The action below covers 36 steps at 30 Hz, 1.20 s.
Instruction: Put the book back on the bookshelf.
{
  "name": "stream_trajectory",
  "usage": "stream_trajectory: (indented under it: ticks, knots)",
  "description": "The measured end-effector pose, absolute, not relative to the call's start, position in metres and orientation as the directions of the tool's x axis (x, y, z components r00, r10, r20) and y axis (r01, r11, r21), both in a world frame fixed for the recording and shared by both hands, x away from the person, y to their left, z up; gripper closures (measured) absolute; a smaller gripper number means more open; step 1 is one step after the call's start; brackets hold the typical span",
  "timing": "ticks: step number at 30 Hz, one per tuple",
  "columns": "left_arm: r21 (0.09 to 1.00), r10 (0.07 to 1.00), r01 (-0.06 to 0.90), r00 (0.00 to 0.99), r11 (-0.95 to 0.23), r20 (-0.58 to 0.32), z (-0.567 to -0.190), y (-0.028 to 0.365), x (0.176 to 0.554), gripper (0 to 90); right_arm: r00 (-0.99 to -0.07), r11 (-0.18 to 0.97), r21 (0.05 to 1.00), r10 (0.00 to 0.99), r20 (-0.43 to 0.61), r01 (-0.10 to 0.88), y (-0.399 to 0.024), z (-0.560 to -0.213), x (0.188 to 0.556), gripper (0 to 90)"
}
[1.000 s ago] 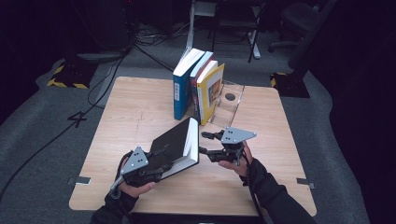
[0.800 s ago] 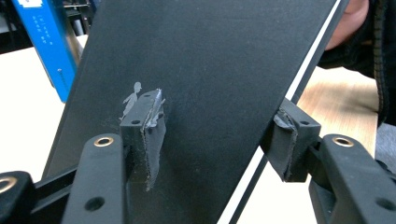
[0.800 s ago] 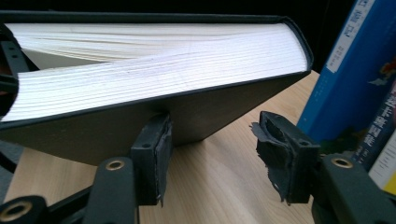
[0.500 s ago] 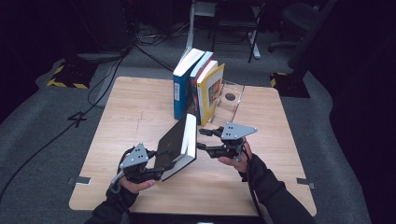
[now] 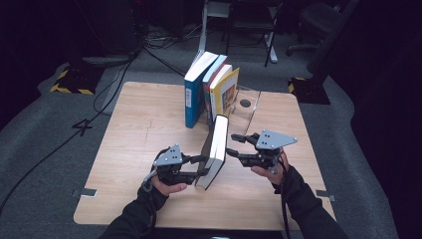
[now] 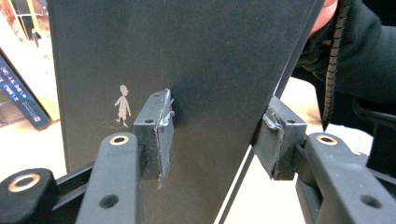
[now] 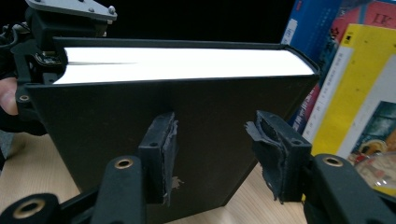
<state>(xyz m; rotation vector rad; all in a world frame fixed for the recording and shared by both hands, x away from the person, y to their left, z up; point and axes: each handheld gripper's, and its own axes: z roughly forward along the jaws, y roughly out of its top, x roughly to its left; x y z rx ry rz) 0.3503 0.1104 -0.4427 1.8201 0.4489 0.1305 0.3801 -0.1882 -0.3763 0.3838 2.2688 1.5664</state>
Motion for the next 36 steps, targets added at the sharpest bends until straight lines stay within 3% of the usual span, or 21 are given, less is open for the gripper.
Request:
stream_trajectory:
  ticks: [10, 17, 21, 26, 36]
  knots:
    - [0.94, 0.399, 0.19, 0.915, -0.283, -0.065, -0.439, 0.113, 0.34, 54.3, -0.896, 0.375, 0.927, 0.415, -0.158, 0.01, -0.183, -0.388, 0.367, 42.0]
    - [0.918, 0.42, 0.163, 0.908, -0.36, 0.003, -0.438, 0.104, 0.326, 38.0, -0.899, 0.379, 0.925, 0.407, -0.159, 0.008, -0.18, -0.393, 0.364, 41.0]
    - [0.91, 0.48, 0.19, 0.877, -0.367, 0.011, -0.443, 0.094, 0.322, 26.4, -0.903, 0.381, 0.925, 0.401, -0.153, 0.012, -0.177, -0.398, 0.364, 40.2]
    - [0.909, 0.571, 0.213, 0.82, -0.358, 0.033, -0.45, 0.081, 0.319, 19.4, -0.905, 0.388, 0.921, 0.396, -0.153, 0.015, -0.171, -0.403, 0.364, 39.2]
    - [0.935, 0.728, 0.253, 0.686, -0.25, 0.009, -0.462, 0.062, 0.323, 20.1, -0.902, 0.371, 0.928, 0.405, -0.149, 0.013, -0.163, -0.407, 0.365, 37.8]
